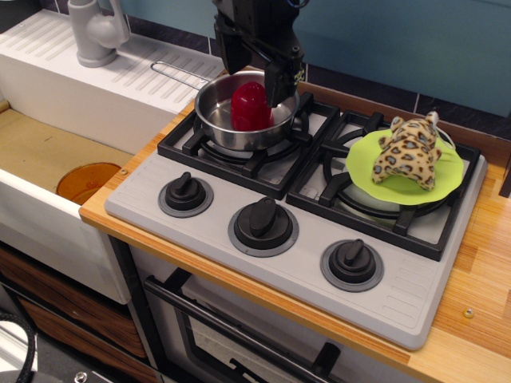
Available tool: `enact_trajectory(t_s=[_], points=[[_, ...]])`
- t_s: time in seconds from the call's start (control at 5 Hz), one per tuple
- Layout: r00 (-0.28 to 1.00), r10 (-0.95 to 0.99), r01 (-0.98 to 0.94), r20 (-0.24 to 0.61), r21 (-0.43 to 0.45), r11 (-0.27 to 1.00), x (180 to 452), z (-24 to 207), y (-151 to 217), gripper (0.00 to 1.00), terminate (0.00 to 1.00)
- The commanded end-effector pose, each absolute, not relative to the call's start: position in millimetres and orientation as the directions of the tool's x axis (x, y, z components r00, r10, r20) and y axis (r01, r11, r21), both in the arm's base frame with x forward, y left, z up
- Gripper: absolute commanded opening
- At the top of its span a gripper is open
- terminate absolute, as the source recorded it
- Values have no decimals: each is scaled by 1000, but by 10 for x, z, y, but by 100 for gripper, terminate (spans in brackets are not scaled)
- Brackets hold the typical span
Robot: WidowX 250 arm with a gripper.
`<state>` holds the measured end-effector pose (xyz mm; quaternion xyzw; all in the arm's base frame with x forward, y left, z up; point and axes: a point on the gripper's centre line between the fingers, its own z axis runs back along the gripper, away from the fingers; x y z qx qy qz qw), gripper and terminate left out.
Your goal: Put stuffedcheeta on plate and sweetpotato in pot or pan on stove
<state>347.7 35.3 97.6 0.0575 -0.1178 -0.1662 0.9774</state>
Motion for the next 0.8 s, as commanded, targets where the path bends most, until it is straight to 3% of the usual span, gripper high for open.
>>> enact_trajectory(t_s=[0.0, 0.4, 0.6], points=[[911, -317, 268, 262, 206, 941, 3398, 1438, -88, 100, 0], [939, -274, 224, 210, 230, 947, 3270, 1442, -620, 100, 0], [936, -257, 218, 243, 176, 960, 3321, 1369, -658, 100, 100]])
